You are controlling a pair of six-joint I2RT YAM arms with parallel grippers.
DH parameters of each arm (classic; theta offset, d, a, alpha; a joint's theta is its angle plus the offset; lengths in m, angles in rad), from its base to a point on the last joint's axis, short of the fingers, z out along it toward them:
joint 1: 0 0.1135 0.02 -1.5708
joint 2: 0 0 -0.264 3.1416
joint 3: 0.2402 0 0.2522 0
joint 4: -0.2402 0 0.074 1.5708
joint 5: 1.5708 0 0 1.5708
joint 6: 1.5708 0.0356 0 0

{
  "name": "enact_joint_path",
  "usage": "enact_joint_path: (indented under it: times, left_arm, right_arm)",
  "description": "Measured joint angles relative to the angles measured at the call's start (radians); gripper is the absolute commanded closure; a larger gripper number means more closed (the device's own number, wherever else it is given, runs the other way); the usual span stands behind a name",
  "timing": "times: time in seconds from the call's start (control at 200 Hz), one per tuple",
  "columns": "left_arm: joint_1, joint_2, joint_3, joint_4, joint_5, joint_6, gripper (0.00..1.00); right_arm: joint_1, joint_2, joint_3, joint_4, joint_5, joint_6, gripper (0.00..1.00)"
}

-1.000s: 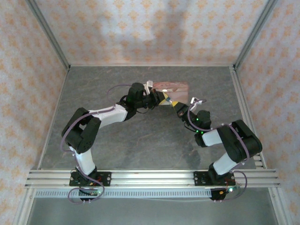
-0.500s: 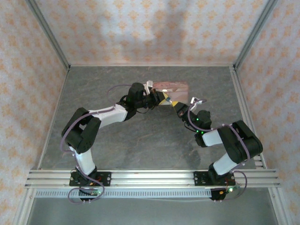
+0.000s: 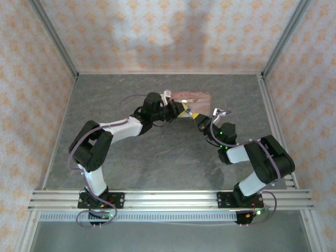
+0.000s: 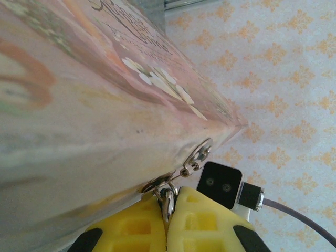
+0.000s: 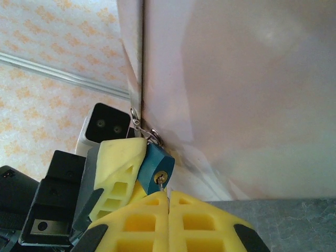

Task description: Unlock the padlock with the key

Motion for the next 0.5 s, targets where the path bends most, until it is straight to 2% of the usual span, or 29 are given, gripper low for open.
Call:
enact_joint_path:
  times: [0.495]
  left_arm:
    - [0.015,0.014,0.0,0.026,-0.031,0.0,1.0]
  right_arm:
    - [0.011,0.073,0.063,0.007,-0.002,0.126,1.0]
